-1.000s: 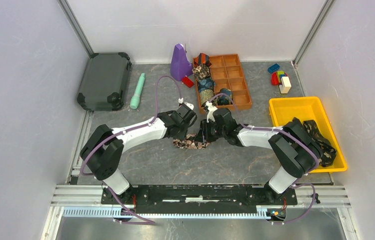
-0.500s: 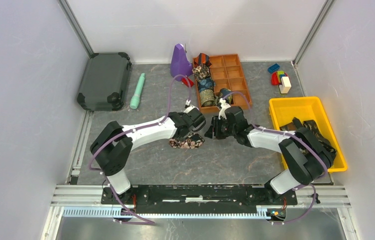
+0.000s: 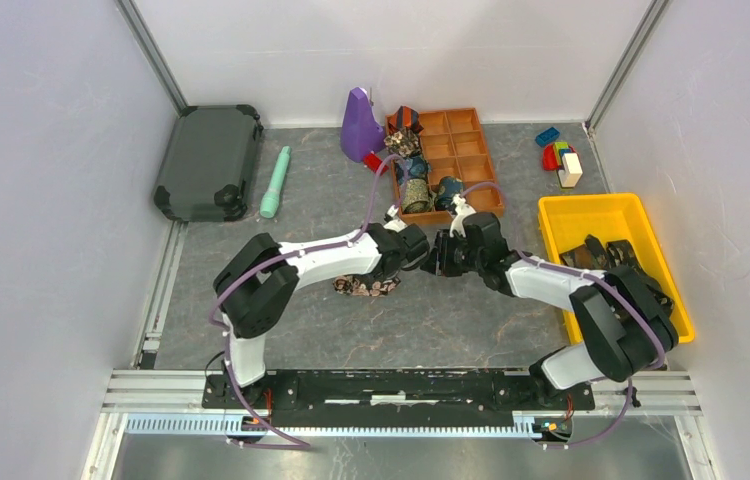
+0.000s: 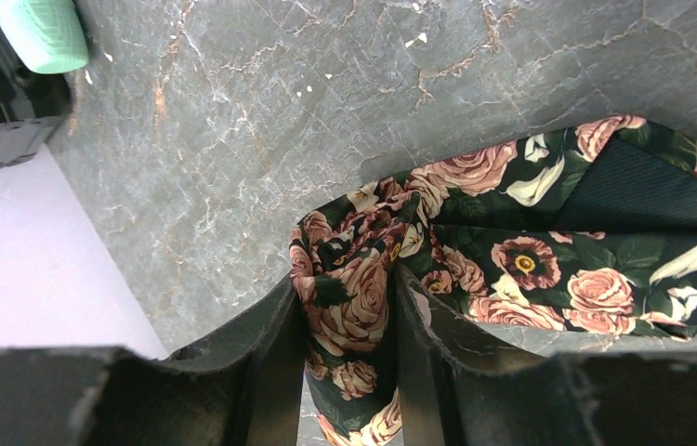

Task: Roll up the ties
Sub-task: Roll the tie at the center of the board.

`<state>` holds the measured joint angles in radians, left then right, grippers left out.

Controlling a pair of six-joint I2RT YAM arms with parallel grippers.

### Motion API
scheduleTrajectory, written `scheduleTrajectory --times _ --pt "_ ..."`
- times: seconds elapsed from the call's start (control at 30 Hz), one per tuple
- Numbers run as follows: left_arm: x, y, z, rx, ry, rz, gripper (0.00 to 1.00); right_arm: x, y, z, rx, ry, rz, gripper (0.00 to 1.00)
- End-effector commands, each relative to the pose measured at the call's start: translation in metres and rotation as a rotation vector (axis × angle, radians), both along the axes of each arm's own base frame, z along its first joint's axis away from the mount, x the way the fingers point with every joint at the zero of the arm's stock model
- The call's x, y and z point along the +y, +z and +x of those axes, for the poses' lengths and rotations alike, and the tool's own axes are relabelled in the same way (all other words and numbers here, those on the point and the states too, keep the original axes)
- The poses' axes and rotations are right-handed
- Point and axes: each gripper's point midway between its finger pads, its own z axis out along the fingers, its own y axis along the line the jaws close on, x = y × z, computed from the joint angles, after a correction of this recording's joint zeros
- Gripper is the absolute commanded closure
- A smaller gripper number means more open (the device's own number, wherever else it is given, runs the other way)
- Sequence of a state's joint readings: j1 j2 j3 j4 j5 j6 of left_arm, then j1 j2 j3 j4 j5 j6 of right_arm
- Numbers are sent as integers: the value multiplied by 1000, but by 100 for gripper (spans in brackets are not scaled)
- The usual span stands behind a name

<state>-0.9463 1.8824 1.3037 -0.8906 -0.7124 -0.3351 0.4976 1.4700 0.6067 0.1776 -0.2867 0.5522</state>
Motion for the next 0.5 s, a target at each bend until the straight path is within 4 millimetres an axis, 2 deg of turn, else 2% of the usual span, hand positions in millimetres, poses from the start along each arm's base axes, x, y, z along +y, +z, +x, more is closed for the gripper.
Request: scheduleTrajectory --times 0.0,0.17,0.47 --pt "3 7 3 -17 -7 85 56 -8 8 3 -38 -15 -7 67" --pt "-4 2 4 -12 12 102 56 -13 11 4 -47 -26 -8 67" --pt "-20 -20 1 13 27 100 56 -21 16 5 -62 -42 -18 67"
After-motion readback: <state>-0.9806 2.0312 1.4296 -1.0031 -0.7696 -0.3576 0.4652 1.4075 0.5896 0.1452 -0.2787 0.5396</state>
